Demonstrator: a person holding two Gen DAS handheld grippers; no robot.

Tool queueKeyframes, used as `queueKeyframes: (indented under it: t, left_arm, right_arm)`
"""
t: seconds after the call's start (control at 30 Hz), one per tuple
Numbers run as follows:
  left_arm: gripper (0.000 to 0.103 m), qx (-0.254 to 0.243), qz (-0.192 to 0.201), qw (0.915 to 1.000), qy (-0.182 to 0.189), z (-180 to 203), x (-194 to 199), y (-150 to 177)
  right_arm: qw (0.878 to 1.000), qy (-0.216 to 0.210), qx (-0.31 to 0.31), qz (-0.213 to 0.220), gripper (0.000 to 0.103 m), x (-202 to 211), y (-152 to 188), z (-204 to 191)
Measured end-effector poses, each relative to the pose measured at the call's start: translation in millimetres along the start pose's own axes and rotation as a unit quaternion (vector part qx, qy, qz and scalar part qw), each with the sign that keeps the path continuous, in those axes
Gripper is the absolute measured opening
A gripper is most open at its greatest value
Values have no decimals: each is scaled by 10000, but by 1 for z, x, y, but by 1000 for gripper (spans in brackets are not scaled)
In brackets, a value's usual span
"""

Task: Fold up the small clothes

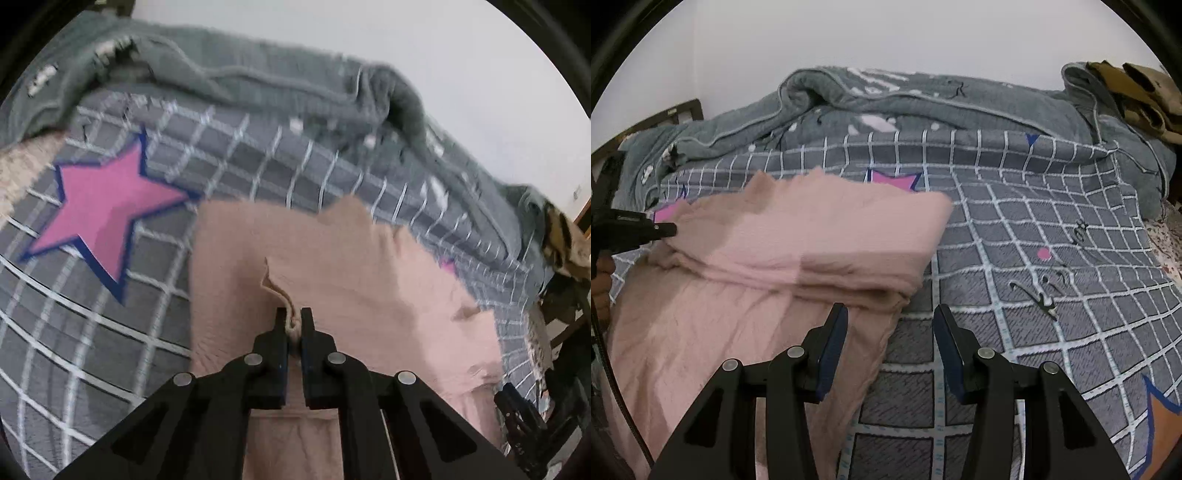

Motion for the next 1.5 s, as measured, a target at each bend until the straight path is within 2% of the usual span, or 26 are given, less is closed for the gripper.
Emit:
queueKeyframes:
  t: [0.1,0.2,0.27,0.33,0.4,0.57,0.8,1.0,1.17,1.23,1.27,1.3,1.33,1.4,1.5]
  left_arm:
    - [7,-88,26,9996,-263,-9,-1,2]
    - [9,-59,-257,9991,-323,-17,-12,15]
    - [10,-65,-279,9991,-319,-18,-12,19]
    - [14,-90,-309,9991,-273,-17,-9,19]
    - [21,-167,-352,9989,-245,-14,-4,20]
    - [28,-395,-287,9981,-386,-11,17,28]
    - [33,-442,-353,9976,-402,-13,51,53]
    - [34,-453,-195,9979,-412,-8,88,70]
    - [36,-550,-113,9976,-414,-2,116,84]
    - [46,-563,-68,9972,-481,-3,126,90]
    - [56,-557,-37,9972,-501,-4,131,93]
    - [73,-539,4,9973,-502,-5,135,95]
    - [77,-517,108,9975,-479,-5,142,98]
    - [78,-523,262,9973,-452,-7,154,101]
    - [78,-557,265,9969,-481,-8,165,108]
  right_arm:
    - [10000,39,-14,-48,48,-3,-4,0]
    - [9999,65,1,-132,48,-10,-4,0]
    - [9997,172,-21,-188,48,-13,-4,2]
    - [9988,321,-116,-360,48,-21,-2,8]
    - [9979,257,-375,-467,47,-26,-1,15]
    - [9959,276,-757,-402,46,-17,-1,28]
    - [9966,372,-659,-331,46,27,5,29]
    - [9985,372,-339,-205,47,77,14,22]
    - [9991,285,-305,-28,47,109,23,17]
    - [9991,327,-263,42,47,118,28,15]
    - [9987,459,-220,77,47,121,29,15]
    - [9979,623,-144,107,47,124,32,14]
    - [9976,682,-87,84,47,128,35,12]
    - [9984,553,-115,-4,47,132,41,8]
    - [9991,377,-179,-106,46,138,50,3]
Point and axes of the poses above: each gripper's, at about its wrist camera, not at the fingertips, and x roughly against the way its jaws point, z to its right, y to its underside, the point moved 8 cm from there along -x, roughly the way its jaws point, and after that the axes turned 1 degree about y, right-handed, at the moved point
